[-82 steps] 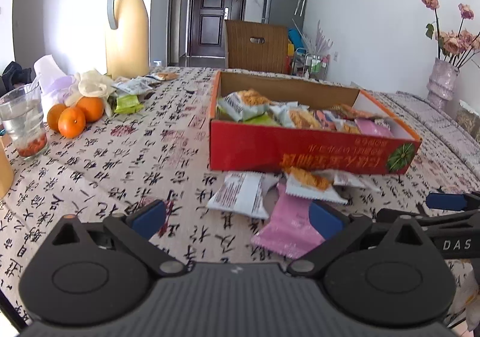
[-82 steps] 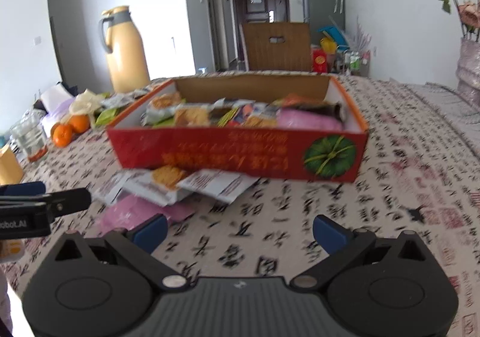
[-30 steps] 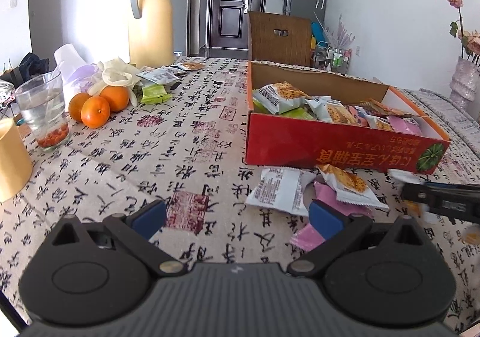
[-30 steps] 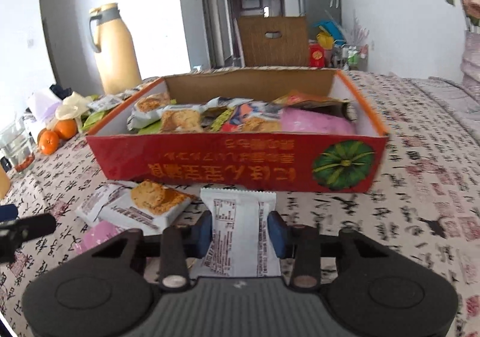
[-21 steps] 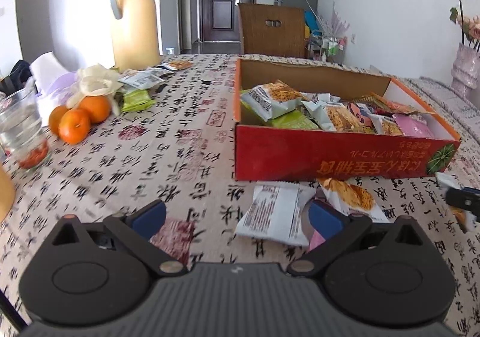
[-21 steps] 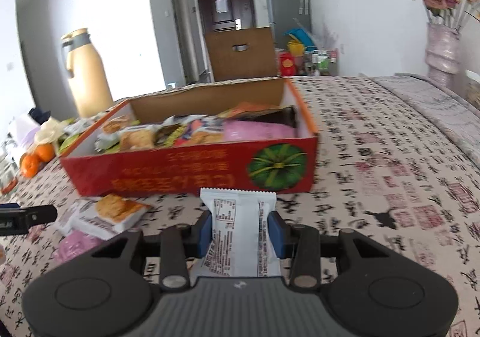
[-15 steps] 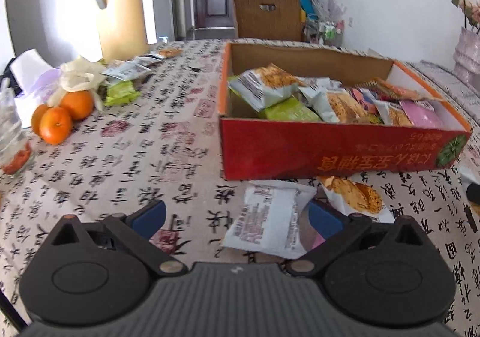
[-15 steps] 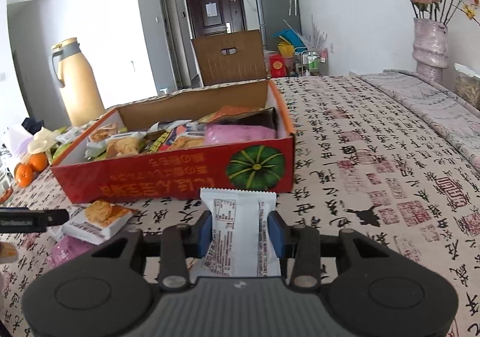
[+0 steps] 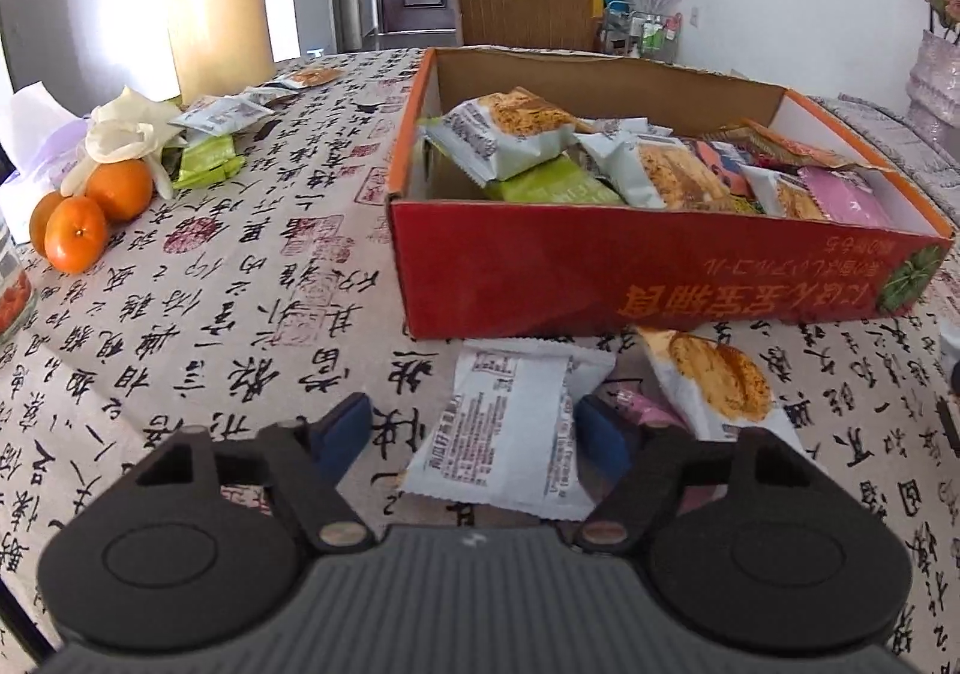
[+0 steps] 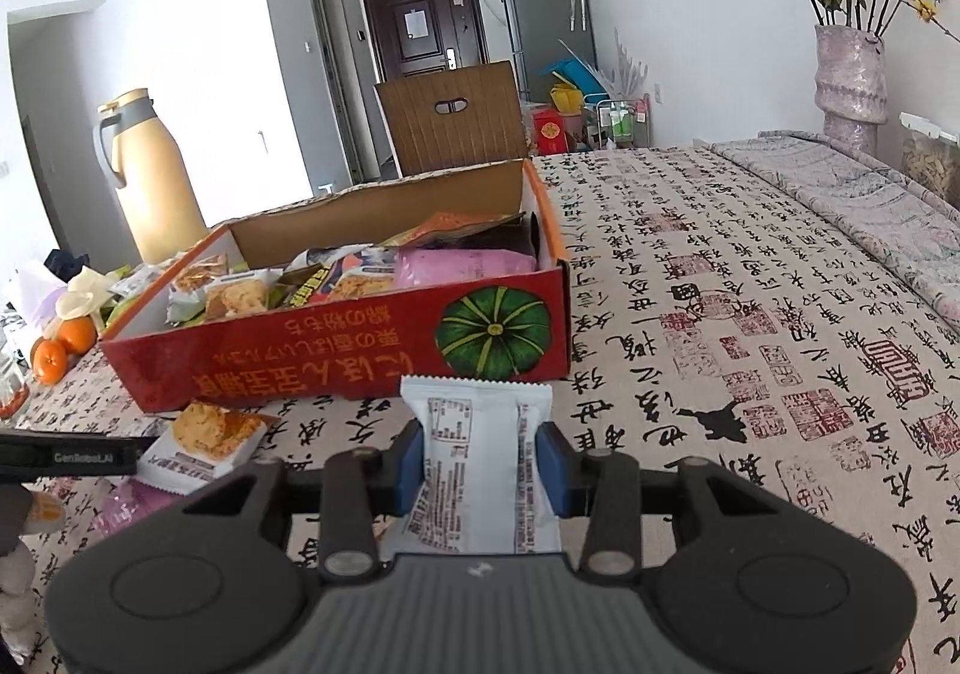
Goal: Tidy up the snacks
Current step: 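Grasp another white packet with the left tool, then carry both white packets over the box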
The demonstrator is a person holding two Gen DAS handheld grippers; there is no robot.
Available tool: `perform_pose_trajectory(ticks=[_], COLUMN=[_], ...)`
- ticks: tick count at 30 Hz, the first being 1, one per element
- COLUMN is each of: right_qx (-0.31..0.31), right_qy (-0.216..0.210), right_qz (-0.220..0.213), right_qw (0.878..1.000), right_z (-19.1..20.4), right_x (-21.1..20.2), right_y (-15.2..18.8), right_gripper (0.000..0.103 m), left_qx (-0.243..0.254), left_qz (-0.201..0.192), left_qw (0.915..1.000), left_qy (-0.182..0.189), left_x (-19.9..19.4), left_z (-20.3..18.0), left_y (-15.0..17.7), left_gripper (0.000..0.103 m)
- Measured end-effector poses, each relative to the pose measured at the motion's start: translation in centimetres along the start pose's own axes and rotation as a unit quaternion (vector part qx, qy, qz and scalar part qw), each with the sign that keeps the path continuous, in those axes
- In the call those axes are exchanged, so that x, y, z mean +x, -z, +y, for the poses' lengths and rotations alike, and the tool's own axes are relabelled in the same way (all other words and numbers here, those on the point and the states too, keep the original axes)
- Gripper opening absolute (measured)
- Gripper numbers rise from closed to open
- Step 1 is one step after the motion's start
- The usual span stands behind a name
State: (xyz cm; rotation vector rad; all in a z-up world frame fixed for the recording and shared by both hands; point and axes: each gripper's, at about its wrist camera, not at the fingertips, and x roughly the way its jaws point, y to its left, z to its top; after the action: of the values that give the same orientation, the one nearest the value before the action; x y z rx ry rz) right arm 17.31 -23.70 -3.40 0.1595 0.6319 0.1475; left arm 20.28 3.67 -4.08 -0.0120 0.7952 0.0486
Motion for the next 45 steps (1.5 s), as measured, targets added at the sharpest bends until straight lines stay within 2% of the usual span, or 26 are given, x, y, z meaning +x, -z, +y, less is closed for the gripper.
perform_pose_trajectory(ticks=[1,3,7,17,23,31,45], right_qx=[0.0,0.0,-0.002,-0.004,-0.008,-0.02,-0.045], right_qy=[0.0,-0.001,-0.005,-0.016,-0.019,-0.03,-0.048], right_qz=[0.0,0.002,0.006,0.002,-0.011,-0.037,-0.094], right_qw=[1.0,1.0,1.0,1.0,1.0,0.999,0.993], right_z=[0.0,0.1,0.2,0.5,0.5,1.2,3.2], right_x=[0.0,0.1,0.2,-0.2,-0.7,-1.3,-0.7], right_y=[0.0,0.1,0.3,0.6,0.2,-1.1,-5.8], right_gripper=[0.039,0.039,0.039,0.039,0.039,0.039,0.039], left_qx=[0.005,0.015,0.013,0.0,-0.011,-0.014,-0.009], left_qz=[-0.003,-0.007,-0.014,-0.037,-0.073,-0.126,-0.178], left_qw=[1.0,0.9997,0.9996,0.9992,0.9972,0.9918,0.9837], left_qy=[0.006,0.018,0.022,0.012,0.012,0.019,0.025], left_x=[-0.1,-0.4,-0.7,-2.1,-4.4,-7.5,-8.9], left_z=[-0.1,-0.5,-0.7,-0.4,-0.1,-0.4,-1.8], left_y=[0.1,0.2,0.5,0.7,0.4,-1.3,-6.4], left_gripper=[0.062,0.051,0.044,0.043,0.043,0.043,0.043])
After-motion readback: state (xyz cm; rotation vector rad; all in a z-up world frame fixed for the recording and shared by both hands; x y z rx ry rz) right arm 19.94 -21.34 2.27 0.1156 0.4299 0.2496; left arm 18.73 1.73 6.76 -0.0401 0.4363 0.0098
